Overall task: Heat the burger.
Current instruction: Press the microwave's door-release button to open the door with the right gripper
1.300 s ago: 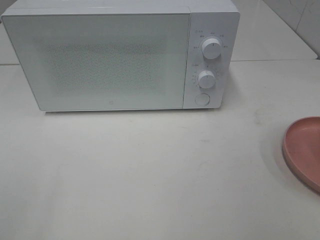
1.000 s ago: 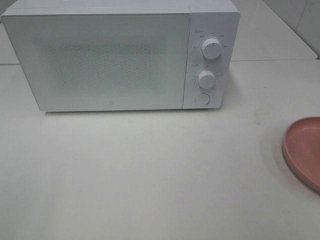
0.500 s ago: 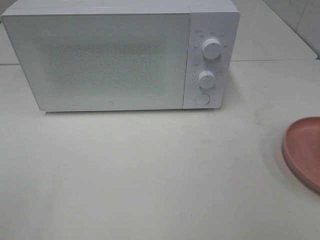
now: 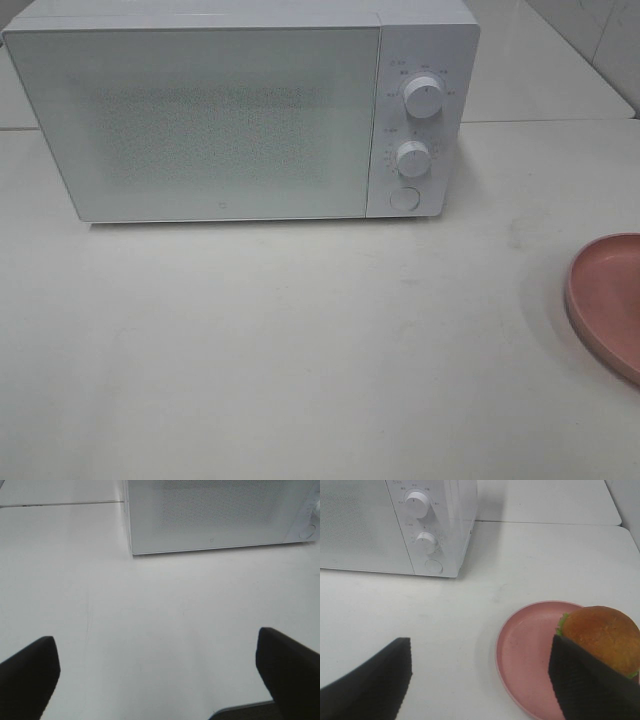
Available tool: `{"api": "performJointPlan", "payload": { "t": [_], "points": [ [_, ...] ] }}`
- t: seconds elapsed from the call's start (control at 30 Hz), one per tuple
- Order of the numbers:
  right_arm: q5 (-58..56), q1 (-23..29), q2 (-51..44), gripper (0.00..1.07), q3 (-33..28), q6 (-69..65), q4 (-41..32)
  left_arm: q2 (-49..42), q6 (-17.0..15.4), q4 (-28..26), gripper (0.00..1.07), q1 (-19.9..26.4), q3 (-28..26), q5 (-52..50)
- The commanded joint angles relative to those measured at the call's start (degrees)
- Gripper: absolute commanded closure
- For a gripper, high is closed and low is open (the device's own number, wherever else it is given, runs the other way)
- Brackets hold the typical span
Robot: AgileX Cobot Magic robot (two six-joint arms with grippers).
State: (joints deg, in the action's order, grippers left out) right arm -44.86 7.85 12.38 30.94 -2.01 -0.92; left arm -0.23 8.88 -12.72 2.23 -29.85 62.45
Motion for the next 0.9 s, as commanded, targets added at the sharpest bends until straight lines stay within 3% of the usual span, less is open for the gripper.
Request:
{"api": "performJointPlan", "payload": {
  "t": [0.03,0.9],
  "points": [
    [3.61,-0.52,2.92,0.32,0.23,-0.74,0.00,-1.43,0.00,-0.52,0.07,0.23,0.17,-0.86],
    [25.50,-0.52,25.84,0.32,0.23,-1.09,0.00,-1.43,0.00,-0.52,0.07,0.23,0.17,-0.86]
  ]
}}
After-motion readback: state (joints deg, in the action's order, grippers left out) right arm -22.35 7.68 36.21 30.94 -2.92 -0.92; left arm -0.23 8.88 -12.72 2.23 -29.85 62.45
